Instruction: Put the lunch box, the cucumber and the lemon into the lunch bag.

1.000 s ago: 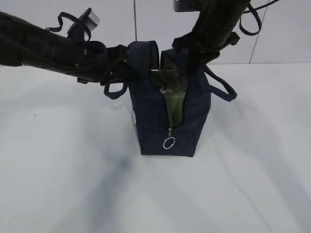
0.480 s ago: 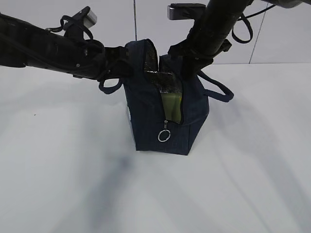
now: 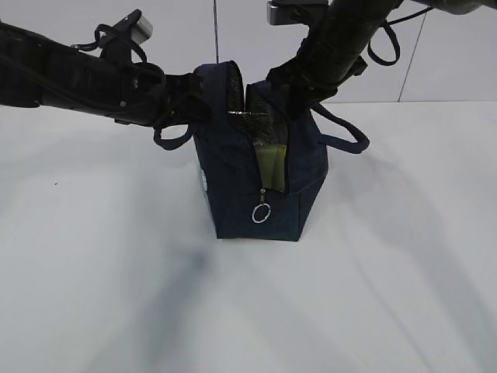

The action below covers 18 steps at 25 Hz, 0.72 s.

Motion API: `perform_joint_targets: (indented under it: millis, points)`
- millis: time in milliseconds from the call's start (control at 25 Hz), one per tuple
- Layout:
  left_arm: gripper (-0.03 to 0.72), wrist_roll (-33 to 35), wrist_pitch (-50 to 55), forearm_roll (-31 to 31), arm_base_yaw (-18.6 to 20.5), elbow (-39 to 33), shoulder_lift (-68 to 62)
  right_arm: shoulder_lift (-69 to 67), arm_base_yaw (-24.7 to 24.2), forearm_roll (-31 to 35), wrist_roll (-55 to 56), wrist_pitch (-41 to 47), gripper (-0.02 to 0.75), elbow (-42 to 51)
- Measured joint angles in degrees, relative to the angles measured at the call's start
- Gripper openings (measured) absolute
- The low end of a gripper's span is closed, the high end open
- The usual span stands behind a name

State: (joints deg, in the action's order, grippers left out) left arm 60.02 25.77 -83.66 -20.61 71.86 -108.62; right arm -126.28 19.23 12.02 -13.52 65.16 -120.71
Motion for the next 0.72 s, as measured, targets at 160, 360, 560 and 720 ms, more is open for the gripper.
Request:
perform_joint_targets:
  millis: [160,360,560,720]
  points:
    - [-0.004,0.00,0.00,0.00,0.00,0.00,0.00,-0.09,0.00,0.83,0.00,-0.12,0.020,0.00]
    - [-0.004,0.00,0.10,0.00,0.00,0.00,0.00,-0.46,0.00,2.25,-0.14,-0.30,0.230,-1.25]
    - [-0.004,0.00,0.10,0.10,0.00,0.00,0.00,-0.46,0.00,2.52,-0.31,3.55,0.365,-6.42]
    - [-0.003,0.00,0.21,0.10,0.00,0.00,0.00,-0.46,0.00,4.53,-0.40,5.45,0.377,-10.39]
